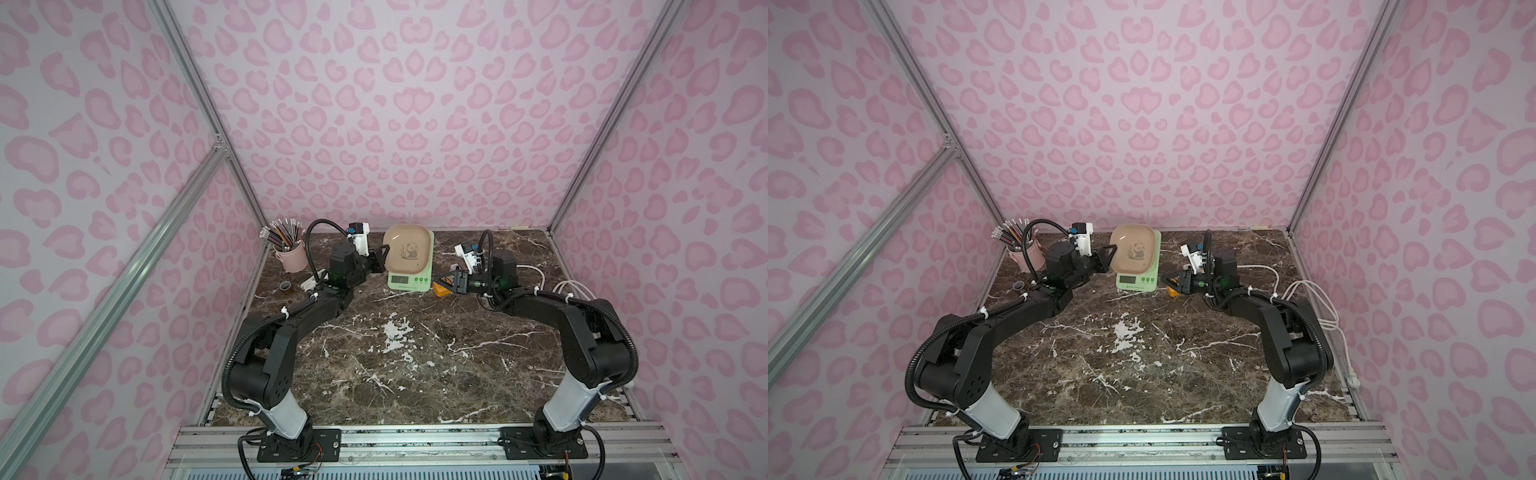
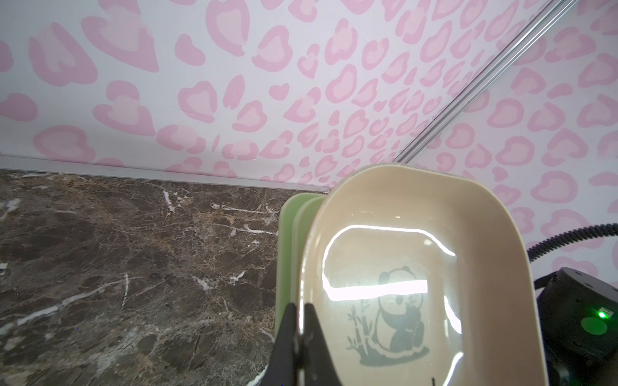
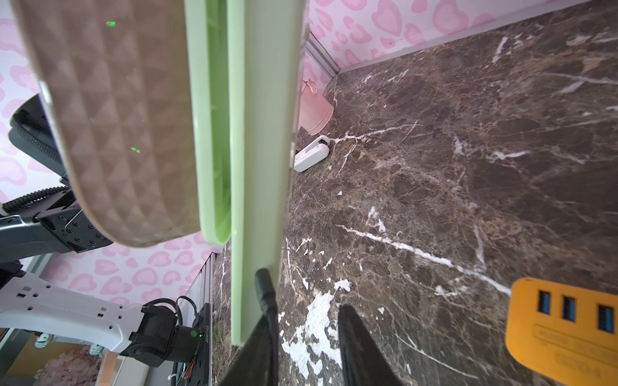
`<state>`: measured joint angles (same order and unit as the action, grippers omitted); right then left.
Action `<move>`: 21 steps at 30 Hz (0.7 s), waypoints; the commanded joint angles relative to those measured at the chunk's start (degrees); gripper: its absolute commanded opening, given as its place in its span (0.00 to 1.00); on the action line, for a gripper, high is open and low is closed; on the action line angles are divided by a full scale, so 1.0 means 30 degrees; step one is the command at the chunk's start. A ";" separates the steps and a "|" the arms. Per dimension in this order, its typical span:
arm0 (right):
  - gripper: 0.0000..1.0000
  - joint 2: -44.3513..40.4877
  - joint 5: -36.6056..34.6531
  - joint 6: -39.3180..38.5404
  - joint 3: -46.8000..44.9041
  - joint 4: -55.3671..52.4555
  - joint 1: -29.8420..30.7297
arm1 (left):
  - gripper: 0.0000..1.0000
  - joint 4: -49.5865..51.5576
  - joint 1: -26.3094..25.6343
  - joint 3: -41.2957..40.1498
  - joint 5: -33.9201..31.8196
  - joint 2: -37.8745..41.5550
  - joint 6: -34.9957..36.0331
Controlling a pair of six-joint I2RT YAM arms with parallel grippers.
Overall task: Charge the electronic scale
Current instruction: Insert the charging cable into the electronic scale.
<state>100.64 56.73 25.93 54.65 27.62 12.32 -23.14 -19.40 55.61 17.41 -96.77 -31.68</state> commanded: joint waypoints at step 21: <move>0.11 -0.0520 0.0397 -0.3325 0.1196 -0.2219 0.0805 | 0.04 -0.0625 0.0043 0.0237 0.0254 0.0196 0.0189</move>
<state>99.48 57.23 18.02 57.04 21.61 14.52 -21.58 -19.27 56.05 17.10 -96.77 -31.03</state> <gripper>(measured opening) 0.112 0.056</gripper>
